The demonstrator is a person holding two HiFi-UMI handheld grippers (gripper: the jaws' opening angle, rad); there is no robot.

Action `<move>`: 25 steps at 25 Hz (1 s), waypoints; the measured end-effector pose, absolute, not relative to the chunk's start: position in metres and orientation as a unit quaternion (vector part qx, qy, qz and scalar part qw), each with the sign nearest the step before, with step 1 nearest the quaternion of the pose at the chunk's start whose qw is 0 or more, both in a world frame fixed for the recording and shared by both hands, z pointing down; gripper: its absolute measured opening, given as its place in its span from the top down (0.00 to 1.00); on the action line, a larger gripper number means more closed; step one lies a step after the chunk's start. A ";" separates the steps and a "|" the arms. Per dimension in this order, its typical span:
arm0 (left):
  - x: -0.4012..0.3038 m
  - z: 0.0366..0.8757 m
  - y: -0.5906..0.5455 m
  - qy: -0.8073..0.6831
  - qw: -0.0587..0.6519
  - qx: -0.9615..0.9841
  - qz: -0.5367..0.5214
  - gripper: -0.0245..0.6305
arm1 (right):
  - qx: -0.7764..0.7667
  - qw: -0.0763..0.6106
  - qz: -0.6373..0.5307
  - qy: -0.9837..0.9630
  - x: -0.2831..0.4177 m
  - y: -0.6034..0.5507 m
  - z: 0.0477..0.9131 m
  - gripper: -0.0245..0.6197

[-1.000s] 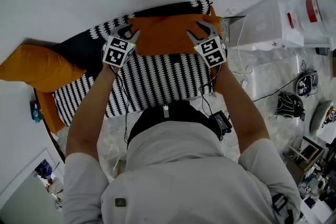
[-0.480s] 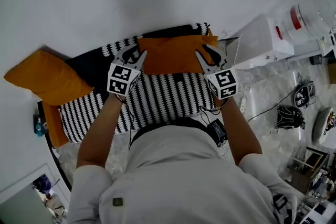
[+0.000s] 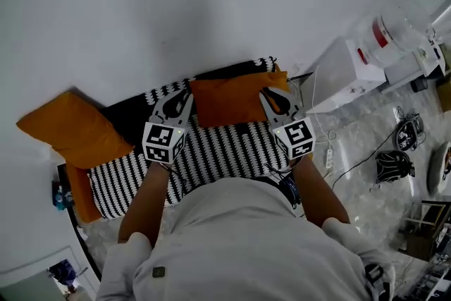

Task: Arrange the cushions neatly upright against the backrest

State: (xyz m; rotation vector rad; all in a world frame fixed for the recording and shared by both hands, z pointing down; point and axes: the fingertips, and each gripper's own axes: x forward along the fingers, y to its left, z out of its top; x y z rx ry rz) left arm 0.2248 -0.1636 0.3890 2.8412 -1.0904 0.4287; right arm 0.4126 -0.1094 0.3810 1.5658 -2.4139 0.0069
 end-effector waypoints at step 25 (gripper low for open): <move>0.193 0.382 -0.146 -0.369 0.038 0.921 0.117 0.95 | 0.507 0.128 -0.017 -0.852 0.376 -0.113 0.359 0.92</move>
